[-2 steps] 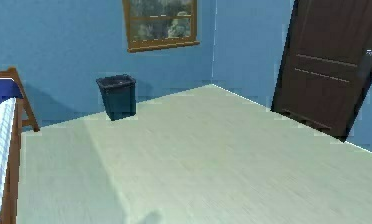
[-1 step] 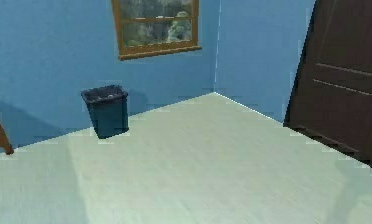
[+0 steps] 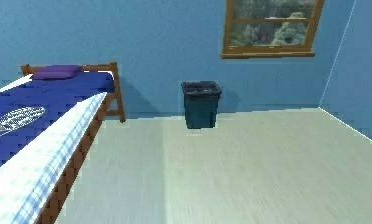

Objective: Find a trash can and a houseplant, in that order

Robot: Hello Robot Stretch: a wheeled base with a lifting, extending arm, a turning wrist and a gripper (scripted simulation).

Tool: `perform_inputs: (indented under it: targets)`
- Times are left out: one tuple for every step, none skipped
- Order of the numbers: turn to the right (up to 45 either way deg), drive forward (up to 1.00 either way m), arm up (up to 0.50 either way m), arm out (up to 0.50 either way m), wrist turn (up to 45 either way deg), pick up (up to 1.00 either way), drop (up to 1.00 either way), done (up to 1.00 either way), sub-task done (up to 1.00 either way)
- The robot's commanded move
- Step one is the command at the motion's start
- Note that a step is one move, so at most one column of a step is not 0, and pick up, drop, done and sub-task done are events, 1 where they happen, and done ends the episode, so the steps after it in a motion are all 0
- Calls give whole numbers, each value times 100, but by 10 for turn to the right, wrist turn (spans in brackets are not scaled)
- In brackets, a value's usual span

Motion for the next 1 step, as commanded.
perform_inputs:
  targets:
    - [0, 5, 0, 0, 0, 0, 0, 0, 0]
